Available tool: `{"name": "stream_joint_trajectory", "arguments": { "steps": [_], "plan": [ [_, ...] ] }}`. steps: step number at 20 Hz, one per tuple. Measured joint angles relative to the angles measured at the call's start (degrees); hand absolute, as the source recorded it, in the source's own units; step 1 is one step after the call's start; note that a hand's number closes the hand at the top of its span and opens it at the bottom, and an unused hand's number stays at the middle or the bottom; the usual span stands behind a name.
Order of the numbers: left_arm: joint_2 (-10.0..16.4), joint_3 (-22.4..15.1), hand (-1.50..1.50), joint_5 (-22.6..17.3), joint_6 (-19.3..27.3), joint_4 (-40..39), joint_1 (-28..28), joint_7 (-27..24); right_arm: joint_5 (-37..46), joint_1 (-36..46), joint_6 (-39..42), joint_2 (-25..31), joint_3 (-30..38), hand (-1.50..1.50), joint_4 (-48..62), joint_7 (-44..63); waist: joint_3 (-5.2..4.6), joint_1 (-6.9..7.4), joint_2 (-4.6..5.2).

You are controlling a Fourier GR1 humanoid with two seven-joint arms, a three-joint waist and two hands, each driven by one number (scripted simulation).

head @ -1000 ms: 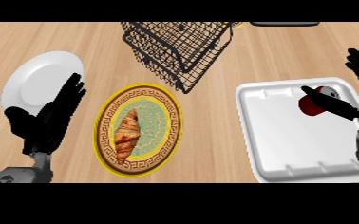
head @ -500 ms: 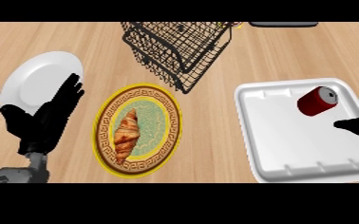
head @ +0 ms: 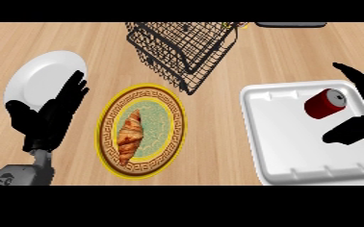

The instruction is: Pick the can from the tray and place it in the tiered basket

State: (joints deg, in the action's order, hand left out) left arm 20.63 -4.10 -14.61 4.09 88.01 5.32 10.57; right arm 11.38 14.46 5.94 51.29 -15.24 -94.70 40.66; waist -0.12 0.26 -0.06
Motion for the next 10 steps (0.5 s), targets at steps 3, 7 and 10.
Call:
{"name": "stream_joint_trajectory", "arguments": {
  "steps": [3, 7, 10],
  "plan": [
    [0.47, 1.56, 0.0, -0.43, -1.62, 0.82, -0.7, 0.34, 2.64, 1.13, 0.78, -3.13, 0.68, -1.5, 0.54, 3.17, 0.06, 0.02, 0.03],
    [-0.35, 1.91, 0.0, 0.43, -1.92, 1.67, -1.09, 0.98, 7.37, 1.64, 0.5, -7.11, 0.54, -1.5, 6.15, 2.48, 0.08, 0.09, 0.07],
    [-1.3, 1.99, 0.0, 1.26, -2.34, 2.29, -2.54, 0.47, 10.75, 1.72, 0.4, -9.85, 0.68, -1.5, 9.48, 2.19, 0.12, 0.09, 0.08]
  ]
}}
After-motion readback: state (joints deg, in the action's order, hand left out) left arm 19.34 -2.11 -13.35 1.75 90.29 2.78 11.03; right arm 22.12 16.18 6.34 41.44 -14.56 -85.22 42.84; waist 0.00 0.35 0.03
